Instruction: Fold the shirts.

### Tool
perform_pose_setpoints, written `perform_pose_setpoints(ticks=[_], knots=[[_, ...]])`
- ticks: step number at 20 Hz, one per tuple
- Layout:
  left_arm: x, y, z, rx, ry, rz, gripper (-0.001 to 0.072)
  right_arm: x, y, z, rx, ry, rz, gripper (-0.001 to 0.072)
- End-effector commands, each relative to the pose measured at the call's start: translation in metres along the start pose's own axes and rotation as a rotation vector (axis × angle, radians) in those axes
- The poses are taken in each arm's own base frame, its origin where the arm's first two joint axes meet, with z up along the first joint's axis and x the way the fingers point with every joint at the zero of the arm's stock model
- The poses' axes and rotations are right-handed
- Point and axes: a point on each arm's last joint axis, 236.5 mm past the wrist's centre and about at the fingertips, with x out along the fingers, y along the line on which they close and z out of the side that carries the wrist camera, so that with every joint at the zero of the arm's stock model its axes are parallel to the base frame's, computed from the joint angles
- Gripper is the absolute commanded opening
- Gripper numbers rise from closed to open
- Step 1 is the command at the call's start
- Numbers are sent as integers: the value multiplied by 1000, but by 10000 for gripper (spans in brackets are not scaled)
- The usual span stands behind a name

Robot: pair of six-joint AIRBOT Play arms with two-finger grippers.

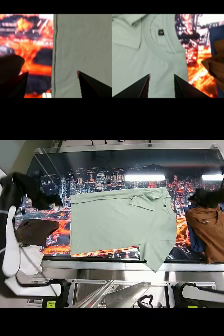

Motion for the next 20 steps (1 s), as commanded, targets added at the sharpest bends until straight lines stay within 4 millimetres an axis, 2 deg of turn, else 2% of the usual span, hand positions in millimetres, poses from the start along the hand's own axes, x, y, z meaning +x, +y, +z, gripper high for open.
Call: perform_pose_setpoints(ticks=[1, 2, 3, 4, 6, 11, 13, 14, 15, 16, 18, 20], knots=[[39, 3, -122, -79, 221, -28, 698, 13, -15, -85, 149, 17, 5, 347], [56, -7, -151, -106, 265, -76, 697, 18, -18, -104, 172, 20, 1, 354], [70, -13, -171, -127, 284, -109, 697, 21, -19, -119, 184, 31, -2, 443], [85, -16, -186, -146, 287, -128, 697, 24, -19, -134, 193, 51, -1, 503], [105, -25, -199, -180, 283, -175, 697, 27, -19, -151, 205, 82, 3, 503], [133, -30, -208, -204, 399, -209, 695, 26, -15, -163, 207, 132, 18, 502], [126, -37, -190, -174, 400, -244, 367, 26, -16, -169, 202, 157, 15, 502], [120, -41, -175, -168, 364, -261, 266, 26, -16, -169, 201, 158, 13, 503], [114, -44, -157, -161, 319, -273, 93, 26, -16, -169, 205, 157, 12, 503], [107, -46, -141, -146, 280, -275, 18, 26, -16, -169, 209, 157, 12, 503], [95, -48, -120, -126, 235, -280, 18, 26, -23, -173, 219, 171, -17, 503], [87, -48, -111, -105, 217, -281, 18, 26, -44, -186, 254, 212, -106, 503]])
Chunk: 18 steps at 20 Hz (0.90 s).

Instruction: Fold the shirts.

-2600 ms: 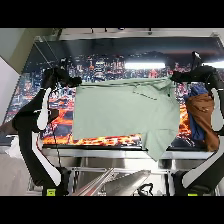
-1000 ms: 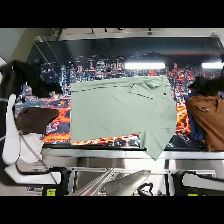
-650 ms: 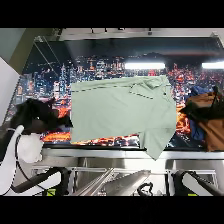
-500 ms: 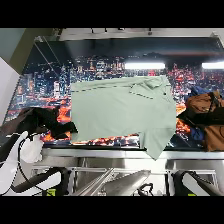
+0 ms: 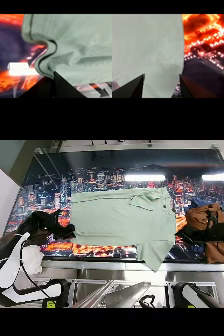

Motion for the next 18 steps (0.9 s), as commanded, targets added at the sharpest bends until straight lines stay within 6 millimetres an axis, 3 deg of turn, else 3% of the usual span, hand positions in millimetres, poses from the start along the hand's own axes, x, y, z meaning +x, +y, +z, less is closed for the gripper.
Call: perform_pose_setpoints(ticks=[1, 6, 11, 13, 14, 17, 18], knots=[[-20, -13, 13, 39, -20, -16, 18, 7, -22, -17, 59, 55, -75, 503], [-25, -15, 21, 56, -46, -17, 18, 60, -9, -68, 181, 198, 73, 503], [-25, -16, 19, 56, -40, -19, 18, 97, 11, -91, 199, 345, 196, 479], [-26, -16, 18, 57, -33, -19, 18, 97, 15, -88, 162, 347, 209, 93], [-28, -17, 18, 62, -30, -19, 18, 92, 20, -84, 150, 339, 219, 19], [-41, -22, 19, 74, -17, -18, 17, 72, 25, -63, 96, 241, 212, 19], [-44, -13, 15, 57, 1, 29, 17, 64, 15, -57, 101, 204, 161, 19]])
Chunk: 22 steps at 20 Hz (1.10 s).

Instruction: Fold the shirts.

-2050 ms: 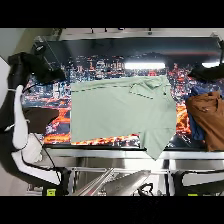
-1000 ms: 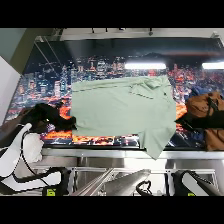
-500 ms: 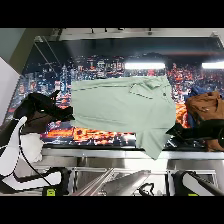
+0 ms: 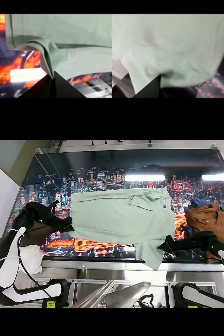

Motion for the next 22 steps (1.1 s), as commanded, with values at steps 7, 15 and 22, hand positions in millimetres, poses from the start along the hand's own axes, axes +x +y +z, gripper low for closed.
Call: perform_pose_setpoints(ticks=[7, 15, 22], knots=[[11, 67, -85, -96, 307, 250, 17, -63, -69, -14, 59, -128, -390, 19], [-46, 45, 0, -4, -27, 262, 16, -85, 62, 61, -208, -432, 23, 19], [-57, 1, 133, 49, -276, 153, 17, -81, 140, 181, -363, -508, 3, 19]])
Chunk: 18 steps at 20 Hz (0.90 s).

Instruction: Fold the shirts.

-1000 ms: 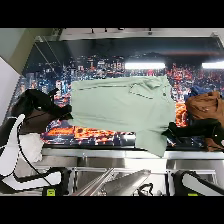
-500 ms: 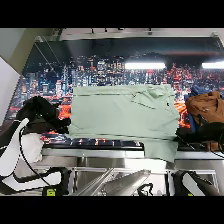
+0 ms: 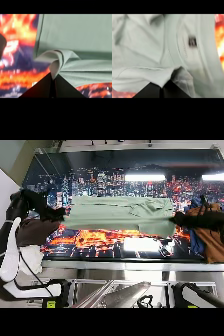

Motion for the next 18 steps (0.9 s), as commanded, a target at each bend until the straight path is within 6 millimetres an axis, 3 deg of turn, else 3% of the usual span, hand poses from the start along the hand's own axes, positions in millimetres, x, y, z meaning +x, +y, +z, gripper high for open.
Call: perform_pose_setpoints(ticks=[1, 4, 6, 10, 11, 12, 13, 14, 16, 18], knots=[[13, -21, 69, 14, -109, -52, 17, 40, 17, 57, -45, -36, 27, 19], [49, -27, 98, 35, -90, -51, 17, 80, 3, 65, -30, 10, 16, 19], [70, -33, 115, 50, -95, -53, 17, 96, -9, 67, -16, 19, 1, 20], [93, -41, 137, 62, -91, -68, 18, 103, -19, 74, -26, -9, -21, 23], [94, -44, 138, 59, -88, -83, 18, 102, -18, 75, -38, -11, -19, 59], [92, -51, 137, 68, -80, -93, 84, 100, -13, 75, -45, 1, -8, 358], [87, -52, 136, 75, -73, -92, 412, 94, -7, 75, -62, 28, 10, 653], [79, -55, 139, 77, -81, -97, 696, 82, -2, 79, -82, 54, 30, 668], [56, -66, 148, 94, -107, -122, 700, 50, -4, 94, -84, 75, 47, 710], [35, -71, 152, 108, -138, -126, 699, 30, -27, 102, -10, 74, 39, 712]])
